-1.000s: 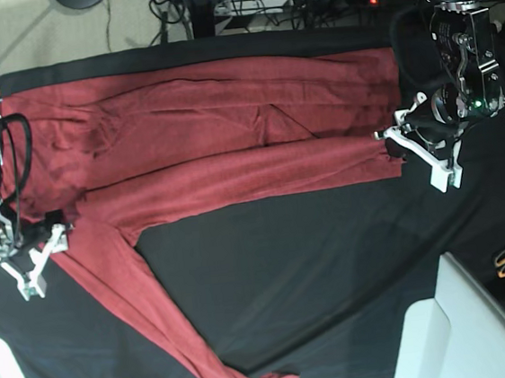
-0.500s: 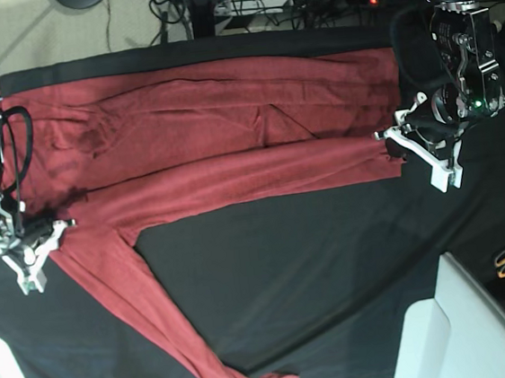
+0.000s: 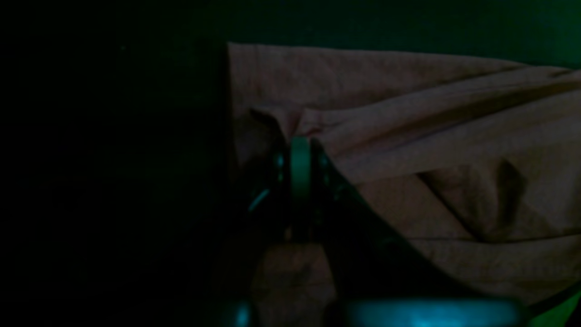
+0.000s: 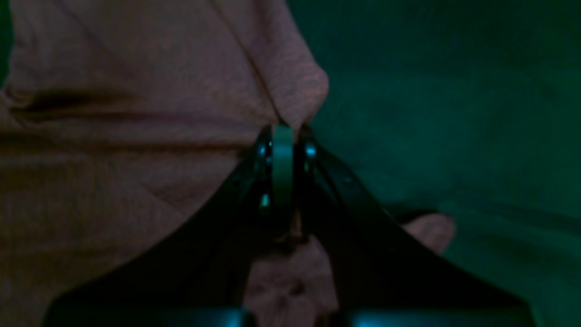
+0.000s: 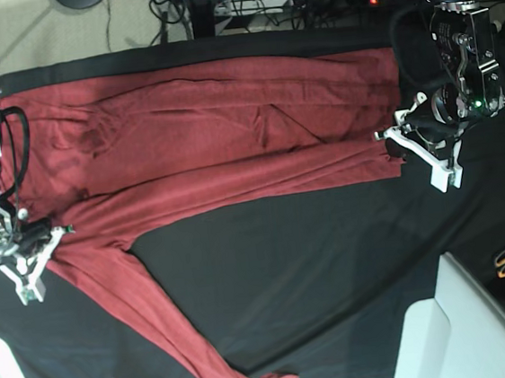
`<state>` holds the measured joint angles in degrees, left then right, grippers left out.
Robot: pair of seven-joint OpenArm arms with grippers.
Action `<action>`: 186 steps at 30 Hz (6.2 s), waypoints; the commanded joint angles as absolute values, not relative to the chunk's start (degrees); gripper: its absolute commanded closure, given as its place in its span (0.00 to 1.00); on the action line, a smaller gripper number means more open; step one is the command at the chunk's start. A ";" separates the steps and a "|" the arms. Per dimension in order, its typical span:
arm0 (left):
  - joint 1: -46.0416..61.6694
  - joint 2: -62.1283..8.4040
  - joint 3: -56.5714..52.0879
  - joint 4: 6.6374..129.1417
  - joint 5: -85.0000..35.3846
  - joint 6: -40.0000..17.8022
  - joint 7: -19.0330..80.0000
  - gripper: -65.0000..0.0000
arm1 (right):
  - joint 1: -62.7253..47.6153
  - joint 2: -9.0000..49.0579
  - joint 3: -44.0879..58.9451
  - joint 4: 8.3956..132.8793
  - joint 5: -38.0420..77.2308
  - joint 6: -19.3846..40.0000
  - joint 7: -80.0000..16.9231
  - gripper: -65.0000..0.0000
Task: Fold the T-shirt properly
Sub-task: 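Lower the folded half onto the shirt and hold with both grippers, then pull the folded edge taut with both grippers, sliding it toward the collar, then open both grippers and lift them off the folded shirt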
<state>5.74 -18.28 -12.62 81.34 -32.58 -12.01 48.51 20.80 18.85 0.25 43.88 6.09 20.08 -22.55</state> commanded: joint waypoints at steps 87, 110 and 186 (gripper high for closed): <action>13.14 -20.00 -12.97 91.65 -32.92 -11.91 47.52 1.00 | -4.18 15.87 18.68 77.76 6.55 16.40 -46.81 1.00; 15.25 -14.73 -13.41 92.00 -19.47 -12.26 47.43 1.00 | -4.35 14.29 18.59 77.41 6.37 16.48 -46.81 1.00; 18.51 -5.05 -36.53 102.20 -19.38 -12.18 47.69 1.00 | 19.38 23.96 21.14 30.37 6.29 7.87 -12.26 0.98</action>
